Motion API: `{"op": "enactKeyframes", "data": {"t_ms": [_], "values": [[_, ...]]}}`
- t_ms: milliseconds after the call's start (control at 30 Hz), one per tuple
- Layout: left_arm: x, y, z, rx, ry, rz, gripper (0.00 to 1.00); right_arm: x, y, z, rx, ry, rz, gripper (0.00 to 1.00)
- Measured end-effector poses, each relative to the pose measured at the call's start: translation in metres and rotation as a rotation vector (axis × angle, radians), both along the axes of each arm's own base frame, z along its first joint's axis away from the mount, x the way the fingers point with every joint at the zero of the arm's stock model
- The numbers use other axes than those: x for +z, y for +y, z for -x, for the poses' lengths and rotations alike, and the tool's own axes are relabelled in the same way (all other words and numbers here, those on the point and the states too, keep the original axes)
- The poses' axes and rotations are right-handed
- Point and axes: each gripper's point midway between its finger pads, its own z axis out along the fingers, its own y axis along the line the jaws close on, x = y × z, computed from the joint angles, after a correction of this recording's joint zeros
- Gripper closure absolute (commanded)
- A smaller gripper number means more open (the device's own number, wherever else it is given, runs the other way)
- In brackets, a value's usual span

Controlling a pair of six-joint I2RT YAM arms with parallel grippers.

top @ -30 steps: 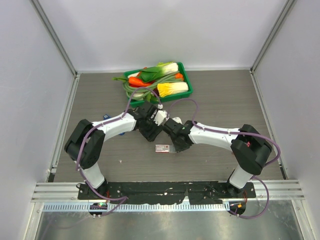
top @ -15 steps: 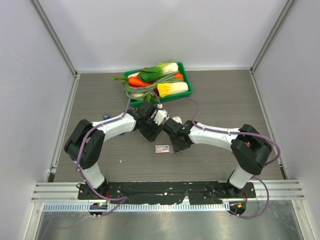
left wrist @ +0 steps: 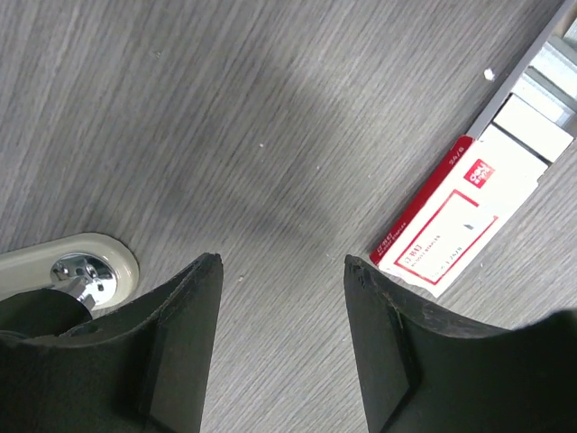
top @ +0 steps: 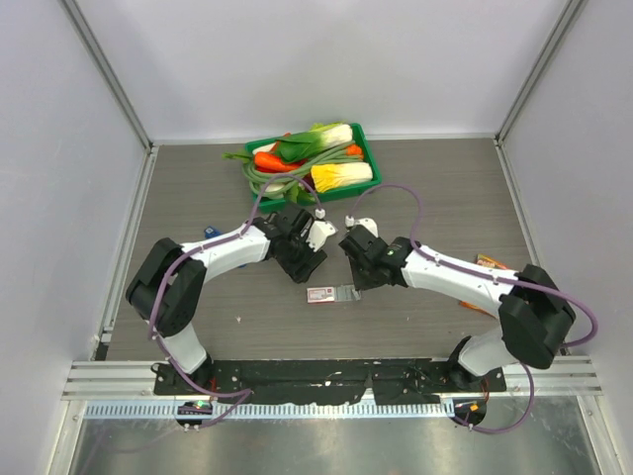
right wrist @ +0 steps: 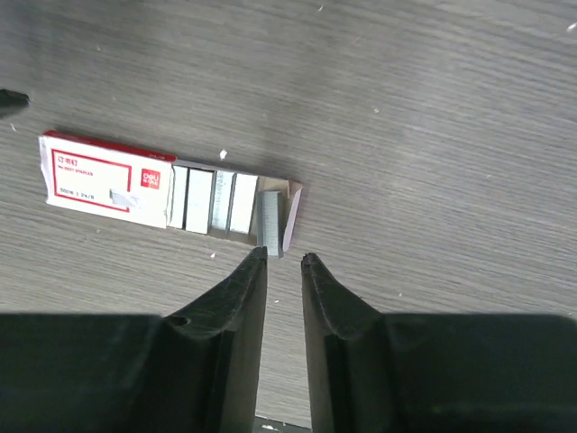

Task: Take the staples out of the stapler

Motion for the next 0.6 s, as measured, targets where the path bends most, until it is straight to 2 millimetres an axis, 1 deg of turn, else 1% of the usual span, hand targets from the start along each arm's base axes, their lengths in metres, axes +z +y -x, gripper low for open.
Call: {"op": "enactKeyframes", "data": {"t_ms": [67,100,200,300,400,600], "values": [[-0.001,0.001,0.002,-0.003,0.005,-0.005,0.39,0.007,-0.003,-0.004,-0.016,-0.028,-0.026,0.83],[-0.001,0.001,0.002,-0.004,0.007,-0.007,0.39,0.008,-0.005,-0.005,-0.021,-0.035,-0.032,0.88],[-0.001,0.001,0.003,-0.007,0.009,-0.009,0.39,0.003,-0.014,-0.001,-0.026,-0.033,-0.028,0.96],[-0.001,0.001,0.003,-0.007,0.009,-0.01,0.39,-0.009,-0.021,0.007,-0.022,-0.01,-0.01,0.99],[-0.001,0.001,0.003,-0.006,0.009,-0.009,0.39,-0.02,-0.026,0.016,-0.013,0.019,-0.003,0.99],[-0.001,0.001,0.003,-0.006,0.009,-0.009,0.39,-0.028,-0.023,0.026,0.011,0.019,-0.076,0.99]]}}
